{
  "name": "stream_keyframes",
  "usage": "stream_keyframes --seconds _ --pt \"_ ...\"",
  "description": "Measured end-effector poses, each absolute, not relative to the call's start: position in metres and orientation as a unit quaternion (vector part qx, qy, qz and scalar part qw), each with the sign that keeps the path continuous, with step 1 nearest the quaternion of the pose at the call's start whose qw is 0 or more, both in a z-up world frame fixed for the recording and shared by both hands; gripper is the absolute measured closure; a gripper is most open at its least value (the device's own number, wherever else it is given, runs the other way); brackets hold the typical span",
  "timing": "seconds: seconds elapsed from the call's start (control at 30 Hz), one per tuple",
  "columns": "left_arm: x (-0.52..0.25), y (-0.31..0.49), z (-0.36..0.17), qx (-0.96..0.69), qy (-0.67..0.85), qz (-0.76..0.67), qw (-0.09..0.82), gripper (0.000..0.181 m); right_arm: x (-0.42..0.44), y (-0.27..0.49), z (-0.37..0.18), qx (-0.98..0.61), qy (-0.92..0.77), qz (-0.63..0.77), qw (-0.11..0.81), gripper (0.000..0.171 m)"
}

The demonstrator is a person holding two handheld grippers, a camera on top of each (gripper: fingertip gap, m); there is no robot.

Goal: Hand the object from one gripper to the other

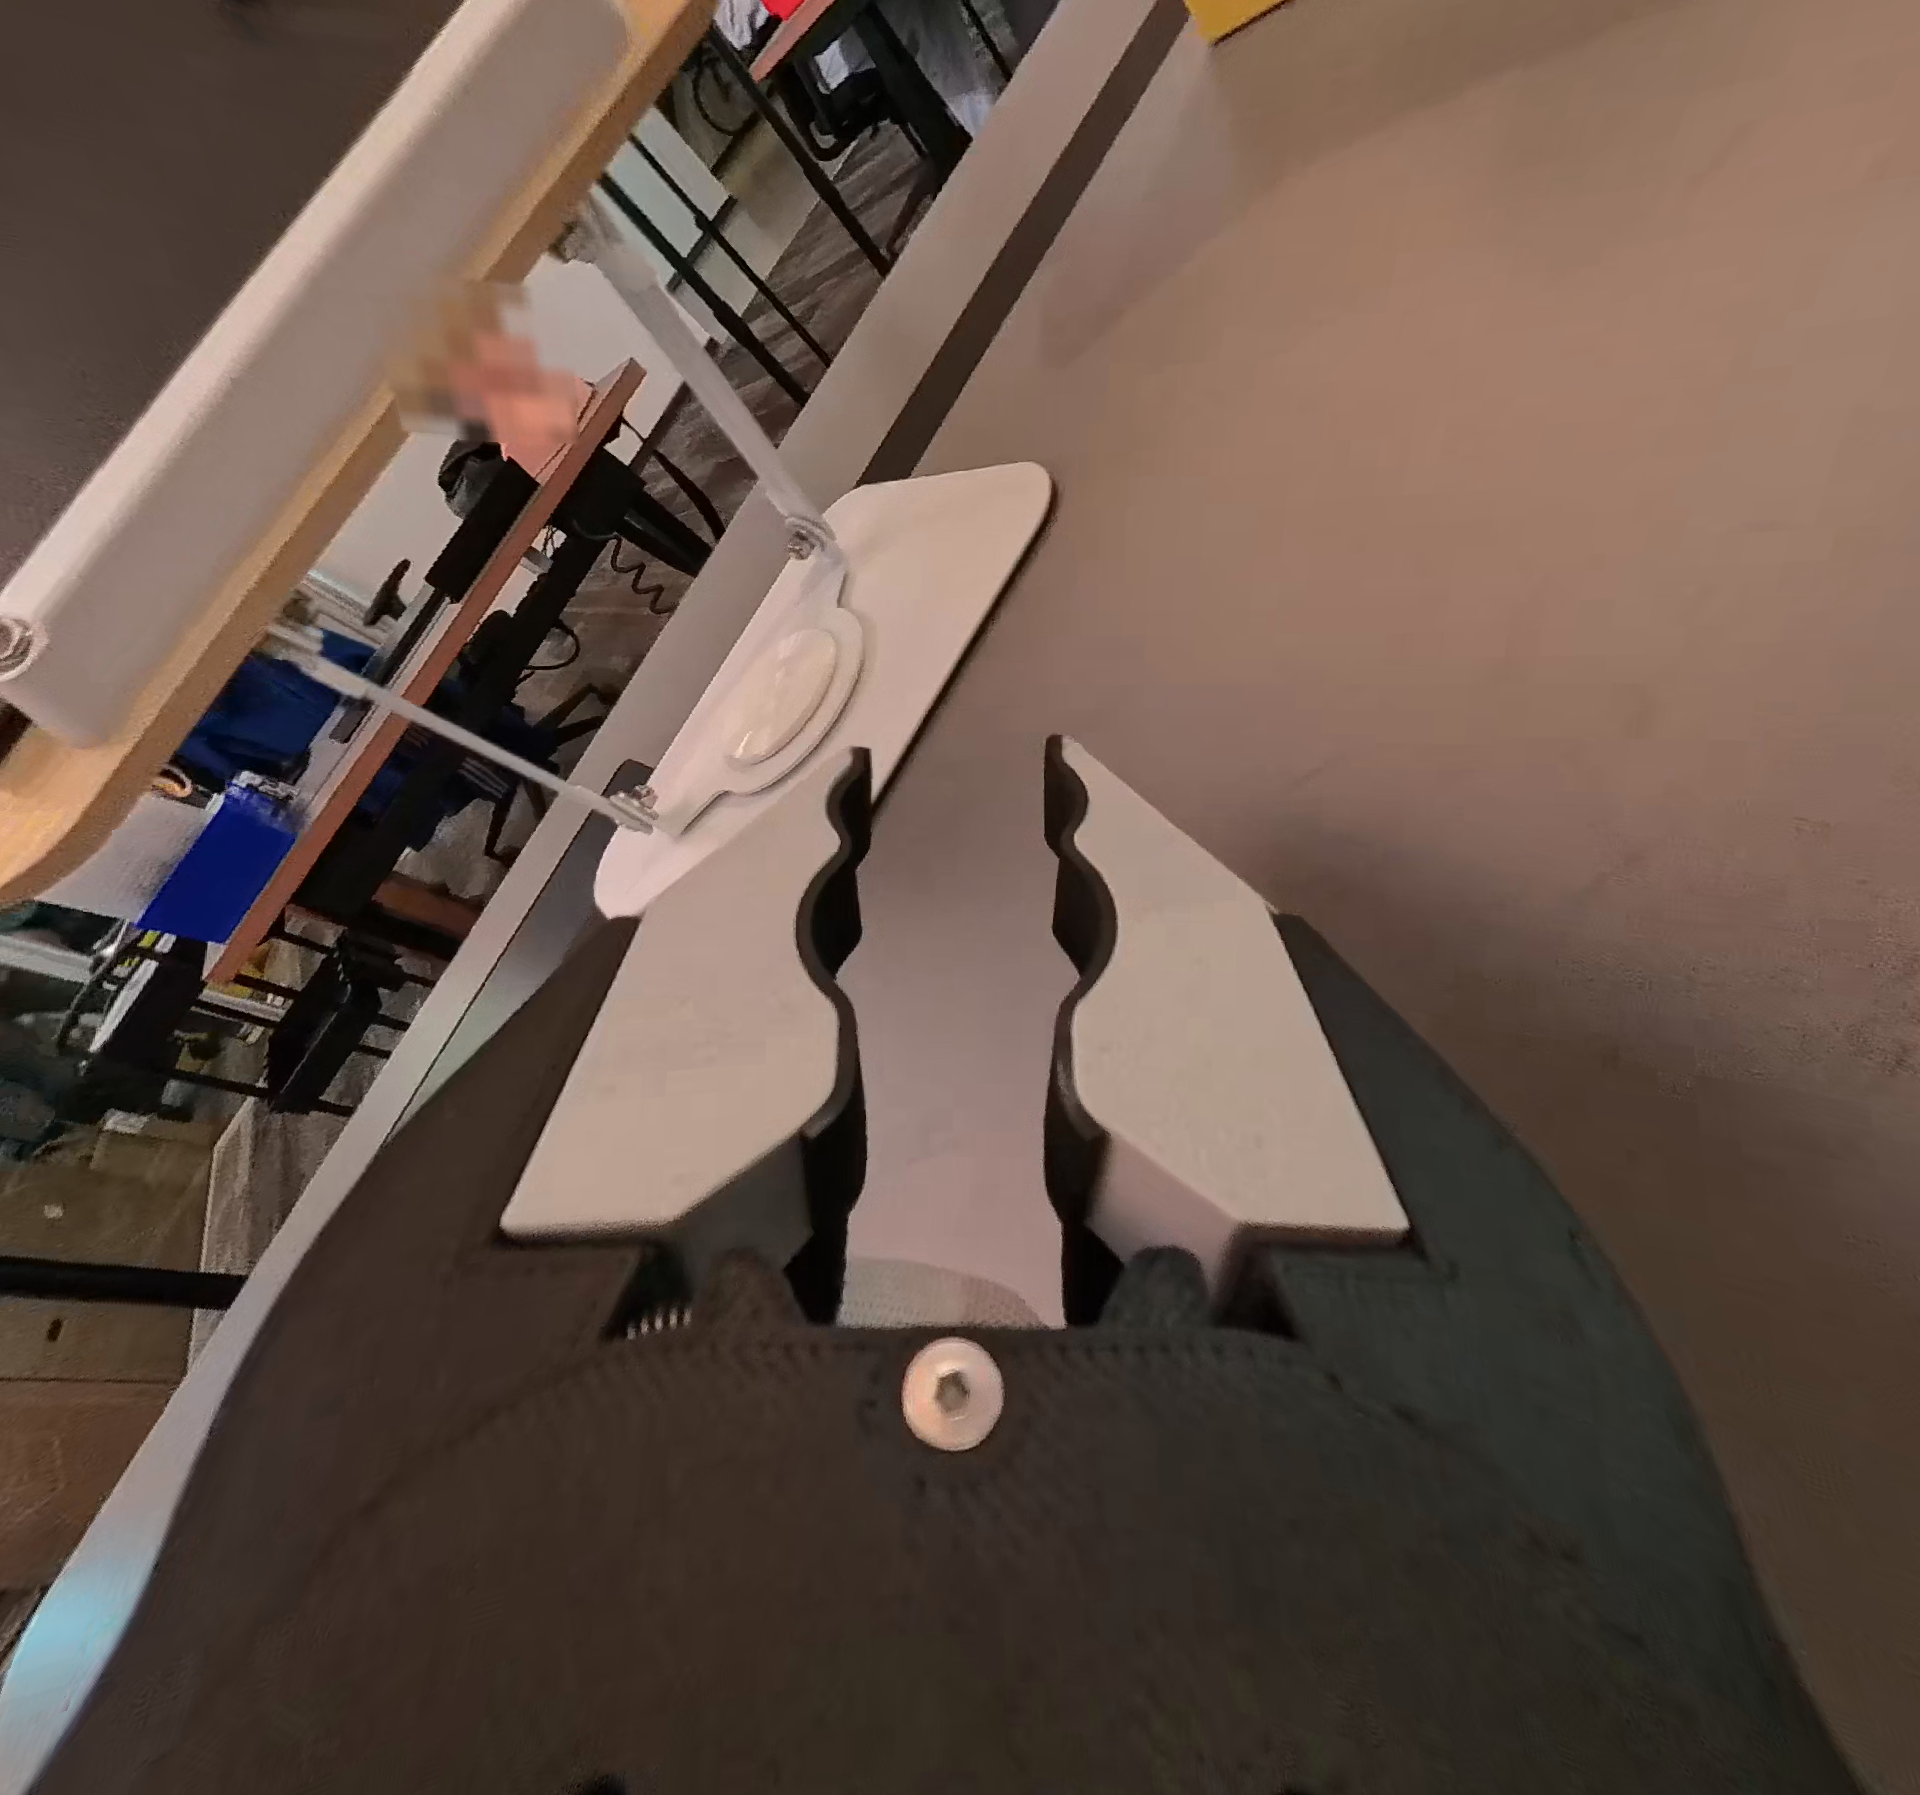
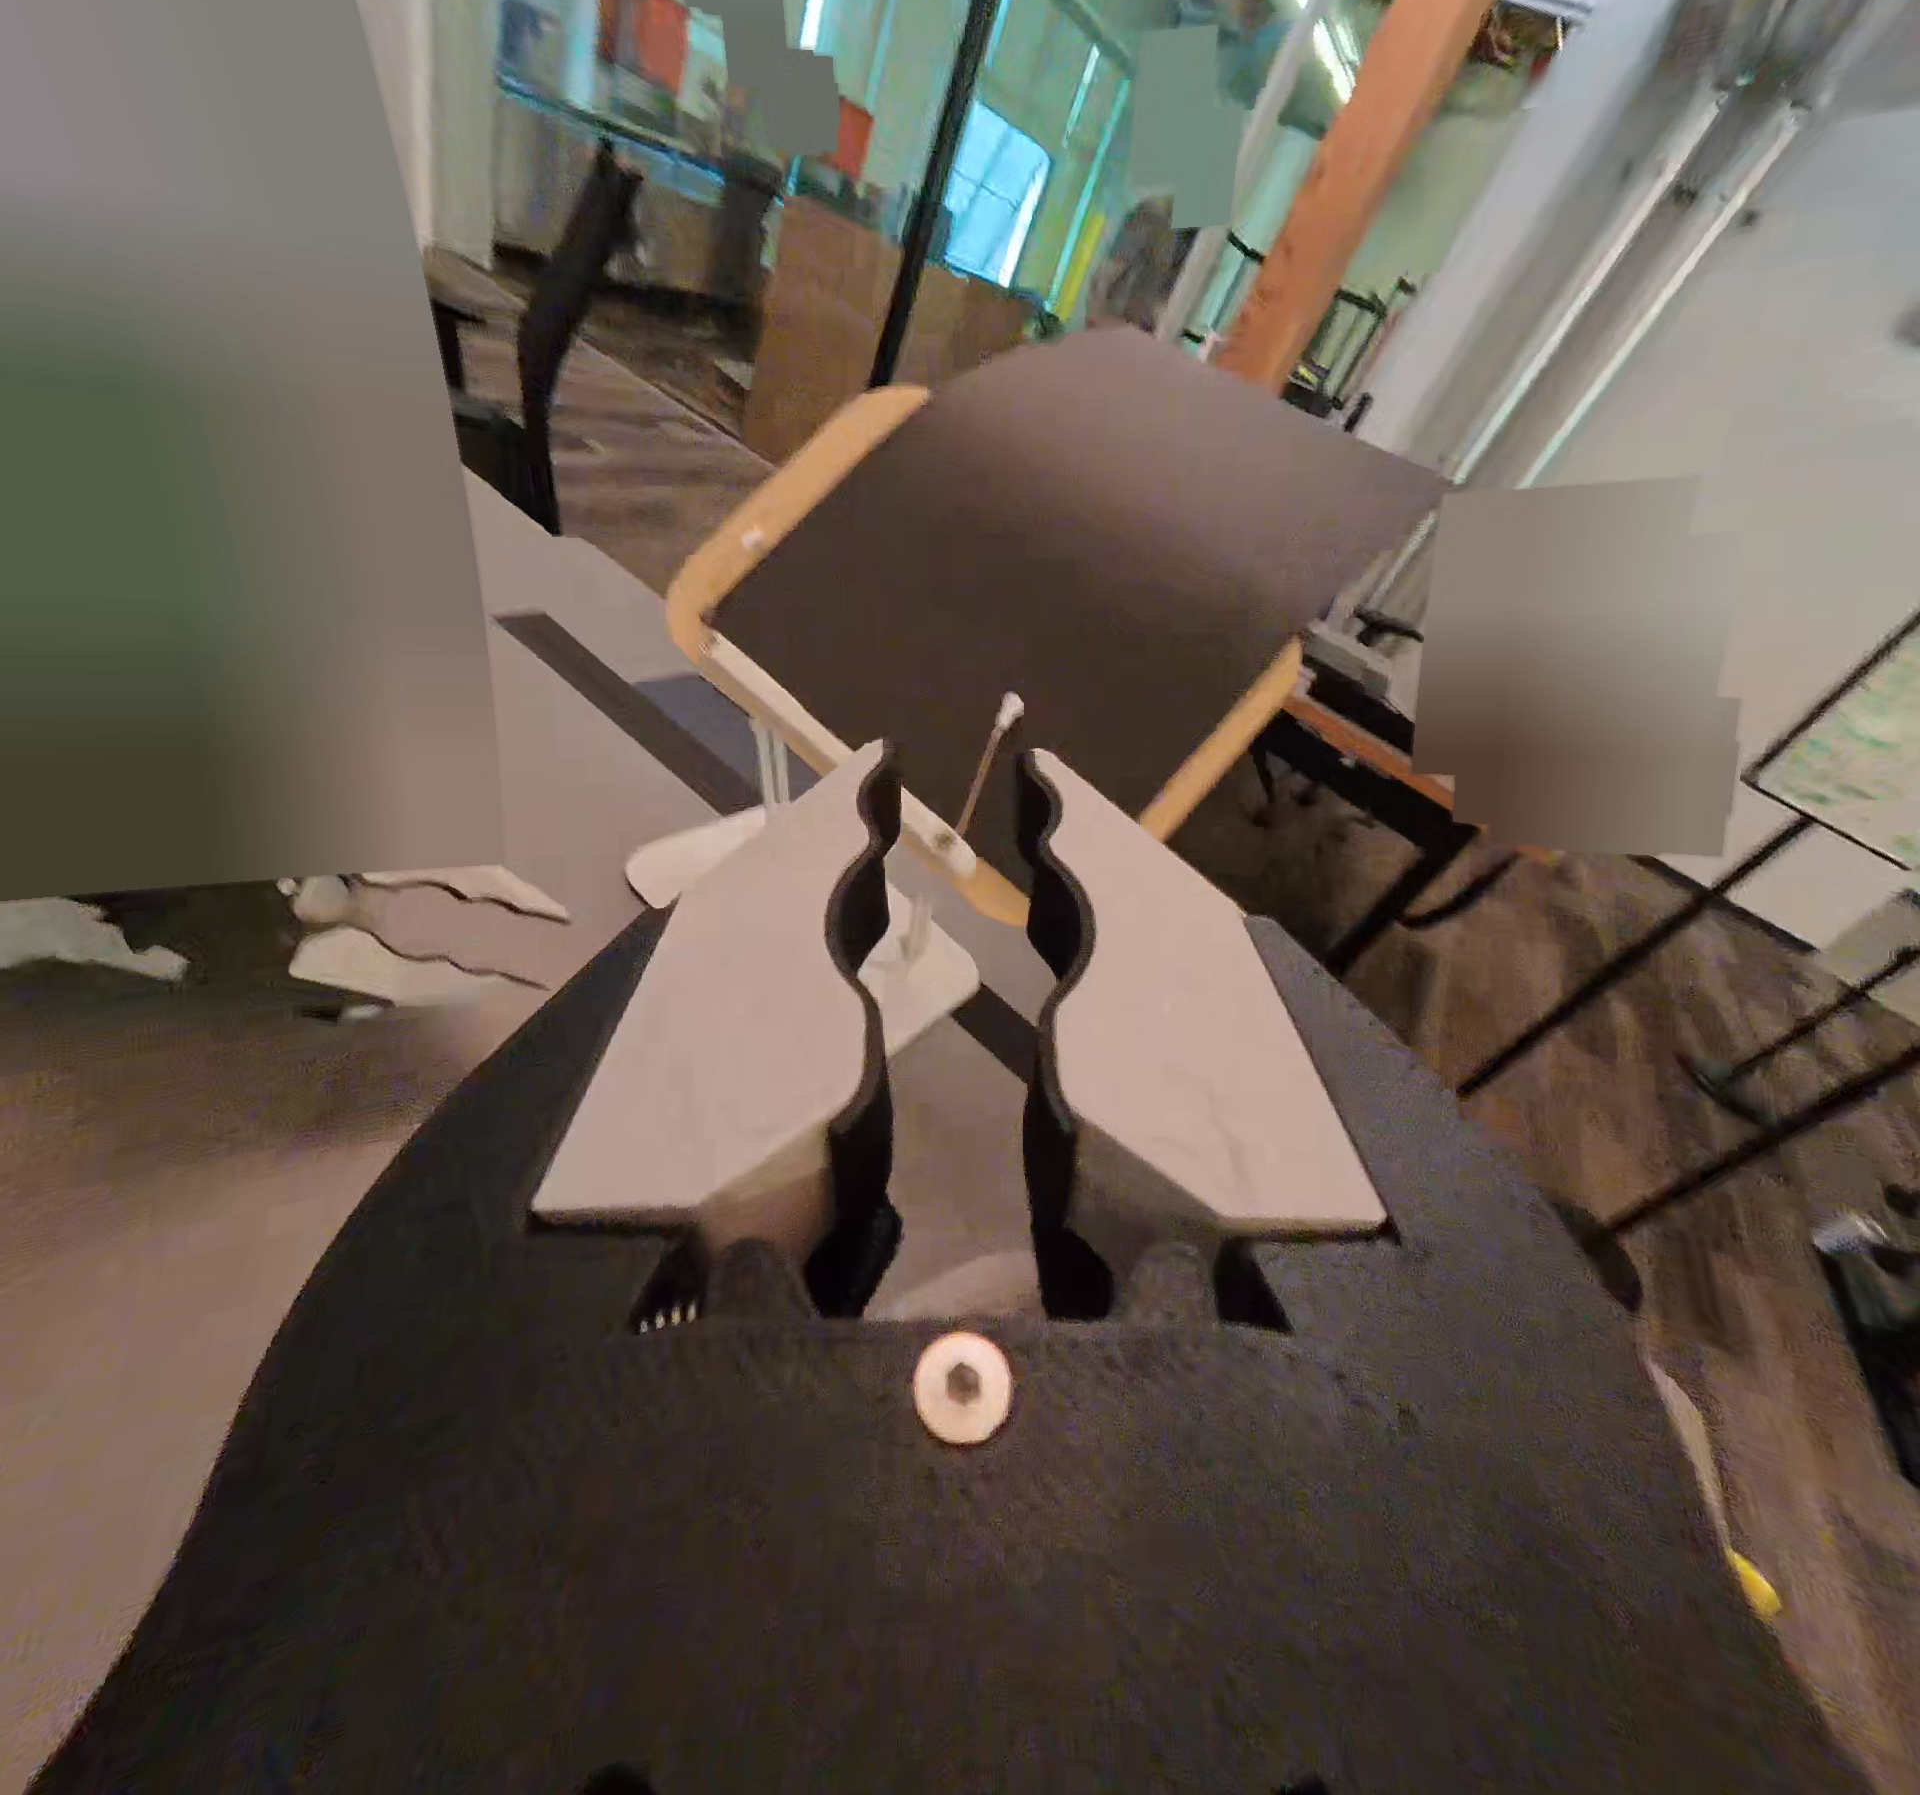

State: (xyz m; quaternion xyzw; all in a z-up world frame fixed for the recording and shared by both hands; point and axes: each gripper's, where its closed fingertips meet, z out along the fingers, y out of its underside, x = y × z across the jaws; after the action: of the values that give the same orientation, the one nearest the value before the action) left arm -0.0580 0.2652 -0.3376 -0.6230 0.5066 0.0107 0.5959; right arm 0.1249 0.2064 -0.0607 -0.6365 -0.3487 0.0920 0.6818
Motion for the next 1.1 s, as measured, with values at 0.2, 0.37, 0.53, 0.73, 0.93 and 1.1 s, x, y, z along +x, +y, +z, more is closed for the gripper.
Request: stream_keyframes --seconds 0.2,0.37,0.53,0.73,0.93,1.1 --pt "-0.063 0.267 -0.326 -0.624 0.488 0.003 0.610 0.151 0.012 0.214 -0.044 -0.541 -0.412 0.210 0.702 0.150" --pt "-0.060 0.266 -0.324 -0.621 0.489 -0.007 0.612 0.151 -0.044 0.212 -0.064 -0.499 -0.469 0.212 0.697 0.149" --pt "-0.061 0.265 -0.318 -0.618 0.486 -0.003 0.618 0.151 -0.052 0.243 -0.109 -0.521 -0.448 0.243 0.685 0.153" --pt "-0.075 0.266 -0.284 -0.659 0.448 -0.015 0.604 0.164 -0.034 0.292 -0.164 -0.572 -0.424 0.201 0.672 0.154" --pt "-0.132 0.255 -0.222 -0.684 0.444 0.072 0.574 0.159 -0.017 0.320 -0.213 -0.617 -0.404 0.178 0.652 0.155" --pt "-0.249 0.217 -0.162 -0.712 0.404 0.151 0.554 0.170 -0.022 0.329 -0.256 -0.643 -0.422 0.170 0.616 0.154"
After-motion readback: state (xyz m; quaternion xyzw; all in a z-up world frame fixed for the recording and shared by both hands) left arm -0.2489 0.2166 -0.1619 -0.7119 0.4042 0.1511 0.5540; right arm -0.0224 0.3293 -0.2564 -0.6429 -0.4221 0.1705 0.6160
